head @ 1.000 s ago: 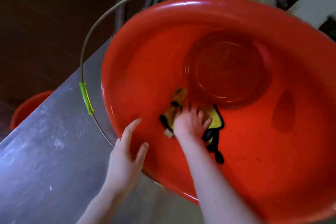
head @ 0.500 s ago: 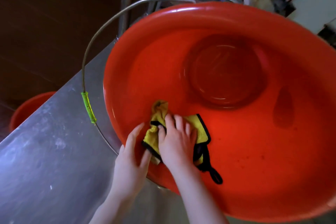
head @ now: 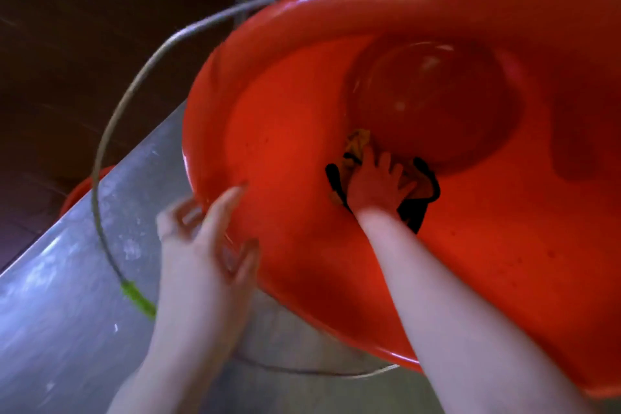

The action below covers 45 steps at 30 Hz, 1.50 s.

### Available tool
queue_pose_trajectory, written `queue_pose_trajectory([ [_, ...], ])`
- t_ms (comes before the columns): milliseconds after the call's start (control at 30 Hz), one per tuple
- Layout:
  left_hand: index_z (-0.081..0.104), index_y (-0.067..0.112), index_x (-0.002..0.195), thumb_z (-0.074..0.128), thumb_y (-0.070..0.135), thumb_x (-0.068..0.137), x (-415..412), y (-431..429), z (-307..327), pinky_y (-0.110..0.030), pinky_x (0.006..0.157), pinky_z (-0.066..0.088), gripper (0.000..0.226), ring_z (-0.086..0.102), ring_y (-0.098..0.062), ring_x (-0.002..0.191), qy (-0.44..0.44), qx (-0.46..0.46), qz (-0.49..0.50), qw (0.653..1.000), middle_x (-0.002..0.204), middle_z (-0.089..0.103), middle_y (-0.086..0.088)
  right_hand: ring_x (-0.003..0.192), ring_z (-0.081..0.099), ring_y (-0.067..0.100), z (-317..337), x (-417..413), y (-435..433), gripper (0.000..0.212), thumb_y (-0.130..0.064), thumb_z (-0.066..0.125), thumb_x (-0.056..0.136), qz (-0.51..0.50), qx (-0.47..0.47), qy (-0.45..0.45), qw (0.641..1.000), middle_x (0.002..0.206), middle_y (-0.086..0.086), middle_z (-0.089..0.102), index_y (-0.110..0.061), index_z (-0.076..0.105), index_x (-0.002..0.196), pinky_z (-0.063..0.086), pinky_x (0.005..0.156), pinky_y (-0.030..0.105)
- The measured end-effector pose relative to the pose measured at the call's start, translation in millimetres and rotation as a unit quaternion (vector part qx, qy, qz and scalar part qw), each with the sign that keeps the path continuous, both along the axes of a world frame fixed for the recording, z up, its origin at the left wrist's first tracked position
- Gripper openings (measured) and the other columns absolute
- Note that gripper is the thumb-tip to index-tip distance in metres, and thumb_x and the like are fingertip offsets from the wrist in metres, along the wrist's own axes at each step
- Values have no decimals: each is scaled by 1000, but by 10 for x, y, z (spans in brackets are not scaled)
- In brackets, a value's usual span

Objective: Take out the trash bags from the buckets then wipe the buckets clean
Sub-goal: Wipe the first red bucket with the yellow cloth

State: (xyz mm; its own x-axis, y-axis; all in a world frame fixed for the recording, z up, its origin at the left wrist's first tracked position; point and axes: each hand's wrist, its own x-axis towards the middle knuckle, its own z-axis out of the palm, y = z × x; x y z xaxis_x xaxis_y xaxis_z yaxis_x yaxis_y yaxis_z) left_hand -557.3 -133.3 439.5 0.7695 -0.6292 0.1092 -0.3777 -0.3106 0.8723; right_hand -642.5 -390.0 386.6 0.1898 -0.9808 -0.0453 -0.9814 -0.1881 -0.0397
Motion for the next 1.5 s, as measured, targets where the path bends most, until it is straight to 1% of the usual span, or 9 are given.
queue_pose_trajectory([
  [100, 45, 43, 140, 68, 6, 82, 284, -157, 117, -32, 93, 50, 73, 59, -34, 100, -126, 35, -48, 990, 136, 31, -9, 140, 22, 35, 27, -108, -84, 49, -27, 37, 100, 43, -13, 12, 999, 151, 9, 29, -30, 30, 148, 15, 109, 67],
  [233, 38, 55, 140, 69, 11, 83, 180, -231, -65, -35, 80, 56, 79, 64, -28, 78, -93, 56, -96, 989, 134, 41, 1, 134, 29, 34, 91, -424, -232, 48, -30, 43, 98, 69, -41, 75, 994, 143, 11, 36, -28, 35, 145, 17, 110, 67],
  [433, 40, 60, 134, 70, 6, 81, -375, -301, -442, -21, 81, 42, 81, 59, -22, 105, 78, -6, -72, 994, 128, 45, 4, 131, 35, 31, 216, -572, 397, 49, -34, 44, 95, 36, -9, 73, 997, 144, 6, 40, -27, 39, 143, 21, 111, 57],
  [633, 50, 47, 134, 67, 1, 84, -339, -315, -533, -24, 88, 41, 70, 54, -24, 117, 77, -10, -86, 993, 133, 49, -3, 100, 57, 33, 179, -518, 1559, 42, -39, 40, 90, 168, -26, -36, 985, 125, 3, 59, -24, 60, 123, 46, 94, 57],
  [833, 41, 55, 137, 69, 11, 86, -316, -261, -556, -27, 85, 45, 73, 58, -30, 99, 85, 3, -114, 990, 125, 45, 3, 136, 33, 32, 115, -365, 403, 52, -36, 41, 98, 45, 6, 4, 999, 151, 6, 34, -27, 32, 148, 22, 113, 54],
  [967, 38, 56, 137, 69, 12, 87, -318, -263, -577, -27, 83, 48, 73, 58, -27, 97, 80, 0, -116, 990, 127, 43, 6, 140, 22, 33, 92, -217, -123, 53, -35, 41, 98, -34, 27, -34, 998, 154, 5, 25, -29, 28, 149, 15, 114, 58],
  [1133, 42, 52, 138, 70, 11, 87, -326, -273, -564, -34, 88, 52, 71, 58, -29, 99, 91, 0, -109, 990, 127, 43, 5, 129, 38, 34, 81, -343, 512, 54, -37, 44, 96, 61, -1, -20, 998, 149, 8, 36, -24, 35, 148, 23, 112, 51],
  [1333, 46, 42, 138, 69, 1, 84, -308, -277, -542, -31, 93, 48, 72, 50, -21, 119, 64, 4, -110, 992, 134, 47, 2, 112, 53, 34, 142, -566, 1401, 44, -42, 38, 92, 218, -23, -65, 974, 131, 2, 53, -26, 52, 130, 38, 104, 58],
  [1500, 42, 51, 137, 70, 10, 85, -278, -257, -540, -27, 81, 47, 72, 57, -23, 93, 87, 24, -120, 989, 123, 46, 4, 137, 31, 32, 155, -181, 485, 53, -35, 40, 99, 82, 47, -70, 993, 153, 5, 29, -26, 29, 149, 24, 112, 51],
])
